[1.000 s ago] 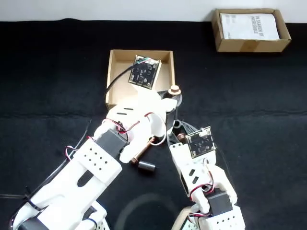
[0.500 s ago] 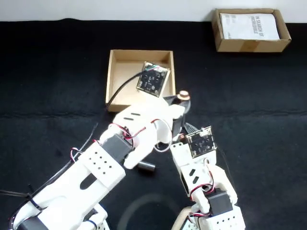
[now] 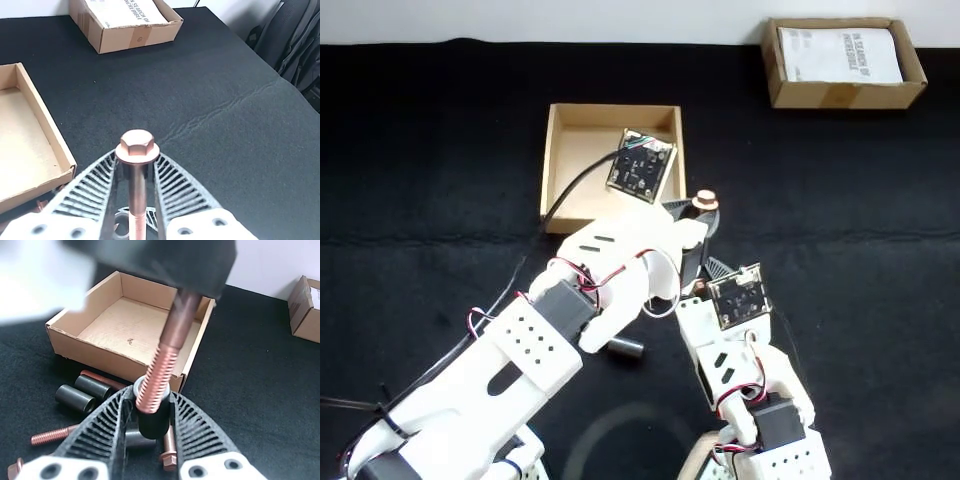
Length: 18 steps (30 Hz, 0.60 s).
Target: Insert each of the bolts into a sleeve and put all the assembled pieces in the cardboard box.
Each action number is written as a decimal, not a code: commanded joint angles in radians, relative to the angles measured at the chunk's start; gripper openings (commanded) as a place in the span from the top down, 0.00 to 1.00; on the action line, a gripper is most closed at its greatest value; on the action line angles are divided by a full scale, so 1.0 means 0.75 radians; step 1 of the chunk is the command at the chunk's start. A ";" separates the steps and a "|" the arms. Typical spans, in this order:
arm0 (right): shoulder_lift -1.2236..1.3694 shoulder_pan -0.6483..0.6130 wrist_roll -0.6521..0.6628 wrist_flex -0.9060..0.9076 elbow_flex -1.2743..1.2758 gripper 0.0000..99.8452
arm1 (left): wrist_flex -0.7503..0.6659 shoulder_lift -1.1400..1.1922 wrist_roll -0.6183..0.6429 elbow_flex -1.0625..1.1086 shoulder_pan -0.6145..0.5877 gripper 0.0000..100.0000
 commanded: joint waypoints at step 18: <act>-0.005 0.013 0.000 -0.024 0.017 0.99 | -0.231 -0.003 -0.082 0.146 0.003 0.99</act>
